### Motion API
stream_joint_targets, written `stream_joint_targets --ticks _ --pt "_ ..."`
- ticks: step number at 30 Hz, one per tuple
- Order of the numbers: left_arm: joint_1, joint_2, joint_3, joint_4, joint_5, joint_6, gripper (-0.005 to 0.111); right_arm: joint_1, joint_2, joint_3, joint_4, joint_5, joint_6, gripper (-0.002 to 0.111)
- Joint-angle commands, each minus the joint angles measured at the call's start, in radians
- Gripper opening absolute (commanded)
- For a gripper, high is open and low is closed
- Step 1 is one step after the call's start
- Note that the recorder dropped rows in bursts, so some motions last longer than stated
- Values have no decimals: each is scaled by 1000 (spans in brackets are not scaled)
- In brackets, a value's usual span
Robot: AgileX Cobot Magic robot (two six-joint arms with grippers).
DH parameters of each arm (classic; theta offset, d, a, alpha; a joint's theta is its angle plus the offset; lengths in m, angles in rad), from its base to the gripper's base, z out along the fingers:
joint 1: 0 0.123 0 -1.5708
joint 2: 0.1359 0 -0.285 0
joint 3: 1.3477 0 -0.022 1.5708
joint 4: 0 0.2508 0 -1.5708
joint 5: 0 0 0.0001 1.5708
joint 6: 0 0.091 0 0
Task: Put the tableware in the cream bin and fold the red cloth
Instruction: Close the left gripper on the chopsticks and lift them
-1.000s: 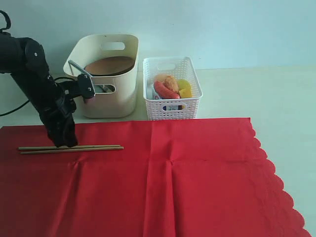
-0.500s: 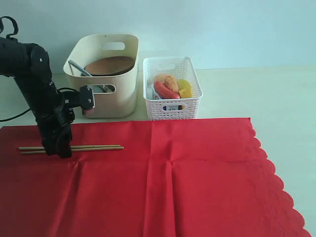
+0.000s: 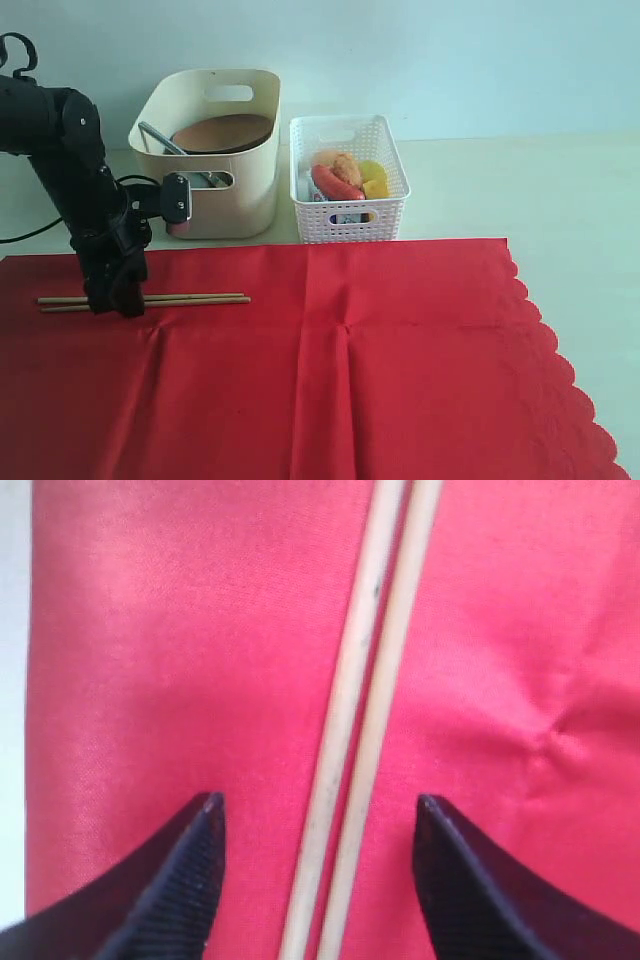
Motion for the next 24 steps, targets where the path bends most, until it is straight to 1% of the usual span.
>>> stream_joint_targets --ticks 1,6,13,14,15,17,19,24 --pt "-2 2 -10 0 -1 3 55 -6 -3 6 4 -10 -5 0" --pt "-2 13 -10 0 21 3 50 -6 -3 6 4 -10 -5 0" --pt "-2 50 -10 0 30 0 49 -6 -3 6 4 -10 -5 0" --pt "-2 50 -10 0 31 0 45 -6 -3 6 4 -10 -5 0" --pt "-2 50 -10 0 31 0 39 -6 -3 6 4 -10 -5 0" --pt "-2 50 -10 1 31 0 22 -6 -3 6 4 -10 -5 0" --pt "-2 50 -10 1 34 0 1 -6 -3 6 4 -10 -5 0" --pt "-2 45 -10 3 60 -9 0 -6 -3 6 4 -10 -5 0"
